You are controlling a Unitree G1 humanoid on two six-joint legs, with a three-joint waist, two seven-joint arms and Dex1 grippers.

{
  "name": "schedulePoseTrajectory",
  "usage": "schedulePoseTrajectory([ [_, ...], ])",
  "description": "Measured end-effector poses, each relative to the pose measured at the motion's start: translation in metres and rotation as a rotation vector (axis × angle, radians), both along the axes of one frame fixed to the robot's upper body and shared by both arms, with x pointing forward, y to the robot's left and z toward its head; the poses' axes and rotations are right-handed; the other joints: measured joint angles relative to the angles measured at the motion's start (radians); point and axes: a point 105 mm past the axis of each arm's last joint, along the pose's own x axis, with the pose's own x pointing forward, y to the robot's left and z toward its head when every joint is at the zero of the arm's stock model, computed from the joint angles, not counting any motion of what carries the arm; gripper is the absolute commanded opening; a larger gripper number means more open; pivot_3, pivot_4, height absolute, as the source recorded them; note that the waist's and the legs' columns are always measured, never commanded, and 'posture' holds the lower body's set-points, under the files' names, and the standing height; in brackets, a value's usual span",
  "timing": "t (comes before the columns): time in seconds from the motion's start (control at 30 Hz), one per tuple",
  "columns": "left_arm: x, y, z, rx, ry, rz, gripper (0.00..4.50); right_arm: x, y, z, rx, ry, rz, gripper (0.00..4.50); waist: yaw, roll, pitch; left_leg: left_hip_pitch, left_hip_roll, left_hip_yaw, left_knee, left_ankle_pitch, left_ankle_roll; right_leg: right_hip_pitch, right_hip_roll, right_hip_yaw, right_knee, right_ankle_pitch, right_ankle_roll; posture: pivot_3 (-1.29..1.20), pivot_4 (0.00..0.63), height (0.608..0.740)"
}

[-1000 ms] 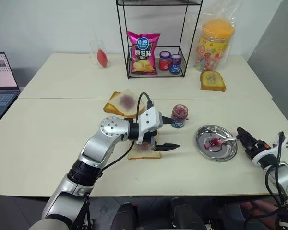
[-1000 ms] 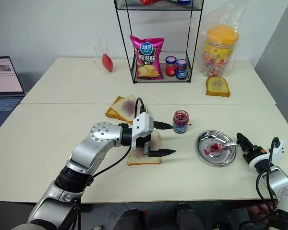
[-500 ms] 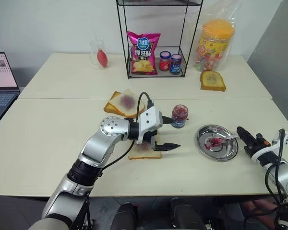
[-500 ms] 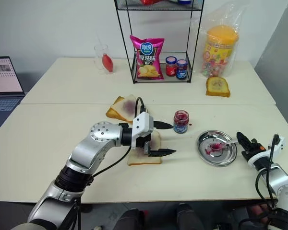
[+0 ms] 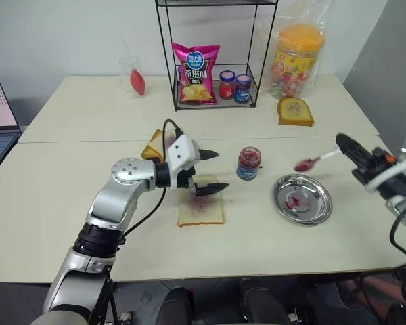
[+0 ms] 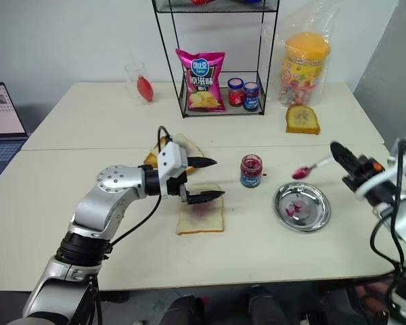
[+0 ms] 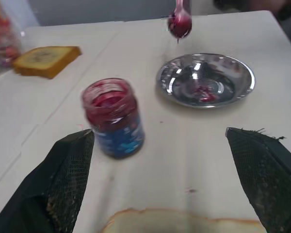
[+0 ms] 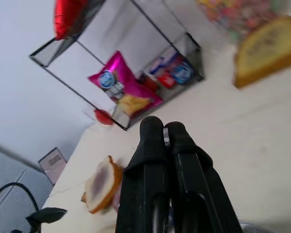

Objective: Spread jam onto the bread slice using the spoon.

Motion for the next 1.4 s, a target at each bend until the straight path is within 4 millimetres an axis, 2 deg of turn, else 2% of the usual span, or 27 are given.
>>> schedulePoseTrajectory([
  [0.07, 0.003, 0.003, -0.001, -0.012, 0.004, 0.026, 4.50, 0.009, 0.017, 0.004, -0.057, -0.006, 0.028, 0.03, 0.001, 0.000, 0.000, -0.002, 0.000, -0.001, -0.001, 0.000, 0.000, -0.001, 0.000, -0.001, -0.001, 0.000, 0.000, 0.00, 0.150, 0.740],
  [0.13, 0.005, 0.005, -0.002, -0.029, 0.010, 0.051, 4.50, 0.019, 0.028, 0.003, -0.107, 0.000, 0.038, 0.03, 0.003, 0.000, 0.000, -0.006, 0.000, -0.001, -0.001, 0.000, 0.000, -0.004, 0.000, -0.001, -0.002, 0.000, 0.000, 0.00, 0.150, 0.740],
  [0.23, 0.006, 0.003, -0.003, -0.054, 0.014, 0.069, 4.50, 0.035, 0.043, 0.012, -0.128, -0.025, 0.048, 0.03, 0.006, 0.000, 0.000, -0.012, 0.000, -0.001, -0.001, 0.000, 0.000, -0.010, -0.001, -0.001, -0.002, 0.001, 0.001, 0.00, 0.150, 0.740],
  [0.3, 0.007, 0.003, -0.004, -0.060, 0.016, 0.077, 4.50, 0.041, 0.048, 0.018, -0.146, -0.045, 0.055, 0.03, 0.008, 0.000, 0.000, -0.014, 0.000, -0.001, -0.001, 0.000, 0.000, -0.012, -0.001, -0.002, -0.002, 0.001, 0.001, 0.00, 0.150, 0.740],
  [0.43, 0.007, 0.005, -0.005, -0.067, 0.016, 0.100, 4.50, 0.046, 0.055, 0.014, -0.192, -0.044, 0.071, 0.03, 0.014, 0.000, 0.000, -0.015, 0.000, -0.002, -0.001, 0.000, 0.000, -0.013, -0.001, -0.003, -0.002, 0.001, 0.001, 0.00, 0.150, 0.740],
  [0.67, 0.004, 0.005, -0.006, -0.071, 0.008, 0.109, 4.50, 0.047, 0.067, 0.005, -0.277, -0.047, 0.127, 0.03, 0.023, 0.000, 0.000, -0.015, 0.000, -0.001, 0.000, 0.000, 0.000, -0.013, -0.001, -0.003, -0.001, 0.001, 0.001, 0.00, 0.150, 0.740],
  [0.93, 0.005, 0.005, -0.006, -0.073, 0.009, 0.117, 4.50, 0.048, 0.094, -0.008, -0.579, -0.156, 0.171, 0.03, 0.024, 0.000, 0.000, -0.014, 0.000, -0.002, 0.000, 0.000, 0.000, -0.013, 0.000, -0.003, 0.000, 0.001, 0.001, 0.00, 0.150, 0.740],
  [1.07, 0.005, 0.004, -0.006, -0.073, 0.009, 0.115, 4.50, 0.050, 0.102, -0.013, -0.703, -0.220, 0.167, 0.03, 0.025, 0.000, 0.000, -0.014, 0.000, -0.002, 0.001, 0.000, 0.000, -0.013, -0.001, -0.003, 0.000, 0.001, 0.001, 0.00, 0.150, 0.740],
  [1.17, 0.004, 0.004, -0.006, -0.074, 0.008, 0.113, 4.50, 0.052, 0.106, -0.025, -0.793, -0.233, 0.176, 0.03, 0.026, 0.000, 0.000, -0.014, 0.000, -0.002, 0.001, 0.000, 0.000, -0.013, -0.001, -0.003, 0.001, 0.001, 0.001, 0.00, 0.150, 0.740],
  [1.3, 0.004, 0.003, -0.006, -0.077, 0.008, 0.111, 4.50, 0.054, 0.108, -0.039, -0.855, -0.210, 0.184, 0.03, 0.026, 0.000, 0.000, -0.014, 0.000, -0.002, 0.002, 0.000, 0.000, -0.013, 0.000, -0.003, 0.001, 0.001, 0.001, 0.00, 0.150, 0.740],
  [1.4, 0.004, 0.002, -0.006, -0.078, 0.008, 0.110, 4.50, 0.055, 0.111, -0.040, -0.844, -0.215, 0.185, 0.03, 0.026, 0.000, 0.000, -0.013, 0.000, -0.002, 0.002, 0.000, 0.000, -0.012, 0.000, -0.003, 0.002, 0.001, 0.001, 0.00, 0.150, 0.740],
])
